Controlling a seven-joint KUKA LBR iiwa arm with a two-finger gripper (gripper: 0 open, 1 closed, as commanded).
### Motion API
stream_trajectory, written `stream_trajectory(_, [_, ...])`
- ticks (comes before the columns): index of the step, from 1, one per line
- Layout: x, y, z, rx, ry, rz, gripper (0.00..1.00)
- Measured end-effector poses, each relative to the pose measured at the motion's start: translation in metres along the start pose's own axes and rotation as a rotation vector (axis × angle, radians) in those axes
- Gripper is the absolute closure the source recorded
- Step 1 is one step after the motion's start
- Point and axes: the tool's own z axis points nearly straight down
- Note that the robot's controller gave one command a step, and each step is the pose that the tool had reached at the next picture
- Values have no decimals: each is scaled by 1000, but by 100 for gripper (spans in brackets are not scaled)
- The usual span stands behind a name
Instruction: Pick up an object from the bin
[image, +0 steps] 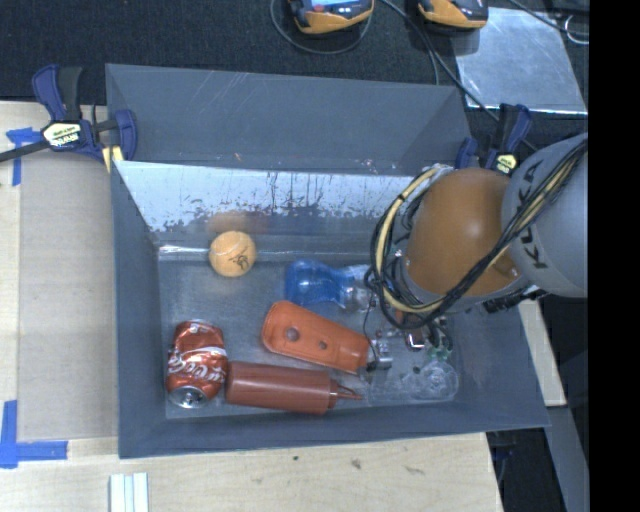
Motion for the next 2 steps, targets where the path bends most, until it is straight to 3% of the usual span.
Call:
stream_trajectory(1, [-2,0,-5,0,-8,0,0])
stream_trajectory(2, [-20,29,58,0,-6,75,0])
